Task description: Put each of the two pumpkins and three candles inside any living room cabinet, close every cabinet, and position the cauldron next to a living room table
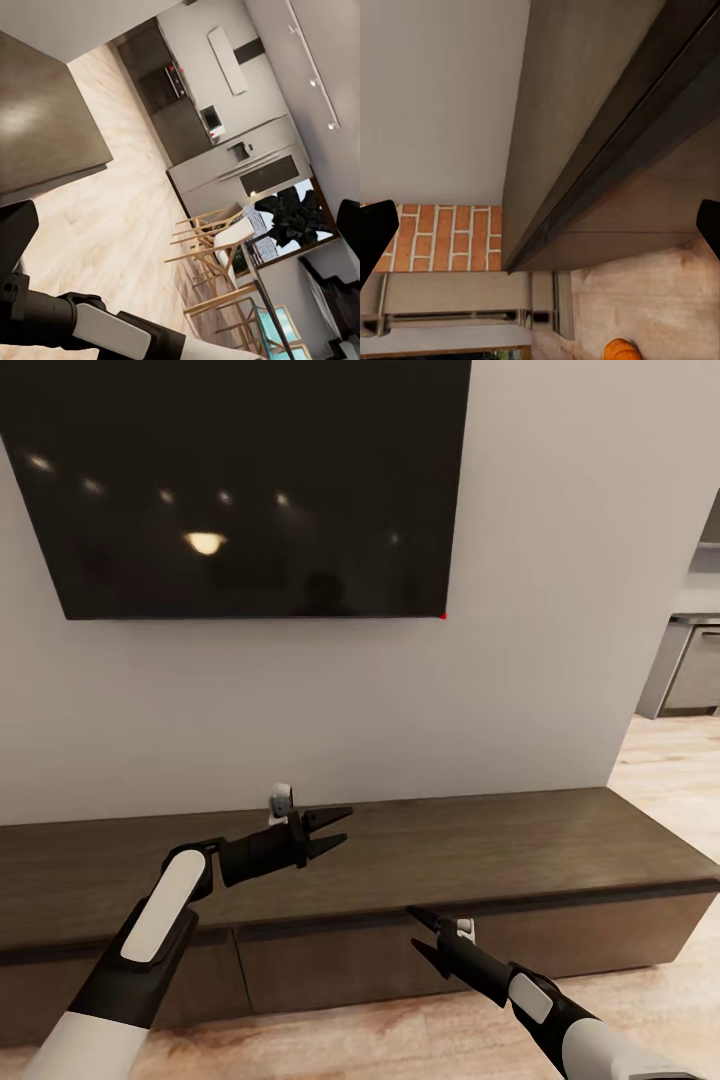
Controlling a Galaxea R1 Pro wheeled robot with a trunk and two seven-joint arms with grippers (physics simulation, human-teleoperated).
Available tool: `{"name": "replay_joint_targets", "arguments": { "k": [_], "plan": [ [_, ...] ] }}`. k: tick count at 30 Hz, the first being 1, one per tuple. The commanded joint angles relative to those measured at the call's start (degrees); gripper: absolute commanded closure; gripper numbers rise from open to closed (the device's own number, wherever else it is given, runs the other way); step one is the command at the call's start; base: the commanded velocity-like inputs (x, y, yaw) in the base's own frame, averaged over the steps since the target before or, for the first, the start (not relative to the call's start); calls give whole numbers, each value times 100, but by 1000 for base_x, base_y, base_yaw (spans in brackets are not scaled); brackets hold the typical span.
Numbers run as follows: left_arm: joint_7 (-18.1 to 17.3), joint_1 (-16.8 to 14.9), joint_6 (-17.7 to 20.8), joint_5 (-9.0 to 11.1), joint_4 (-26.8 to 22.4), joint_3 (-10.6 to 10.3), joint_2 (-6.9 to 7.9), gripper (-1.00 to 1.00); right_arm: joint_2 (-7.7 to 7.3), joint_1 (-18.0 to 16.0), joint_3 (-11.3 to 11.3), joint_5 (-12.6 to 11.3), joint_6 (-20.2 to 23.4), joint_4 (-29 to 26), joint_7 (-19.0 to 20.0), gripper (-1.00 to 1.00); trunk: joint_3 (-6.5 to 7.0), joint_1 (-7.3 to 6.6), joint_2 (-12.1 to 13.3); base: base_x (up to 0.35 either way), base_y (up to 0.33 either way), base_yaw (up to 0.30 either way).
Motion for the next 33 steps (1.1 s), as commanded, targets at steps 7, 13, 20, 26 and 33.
{"name": "replay_joint_targets", "arguments": {
  "k": [7,13,20,26,33],
  "plan": [
    [-65,-4,3,-60,2,-4,5,-100,-3,-3,36,-57,43,0,5,-100,-161,17,-12,0,0,0],
    [-67,-4,3,-62,2,-4,11,-100,-3,-3,36,-57,43,0,5,-100,-294,32,-20,0,0,0],
    [-67,-4,10,-62,2,-4,11,-100,-3,-3,36,-57,35,-10,27,-100,-338,37,-22,0,0,0],
    [-67,-4,12,-62,2,-4,12,-100,-4,-3,36,-49,26,-17,181,-100,-338,37,-22,0,0,0],
    [-67,-4,12,-62,2,-11,12,-100,-5,-3,36,-49,25,-16,197,-100,-338,37,-22,0,0,0]
  ]
}}
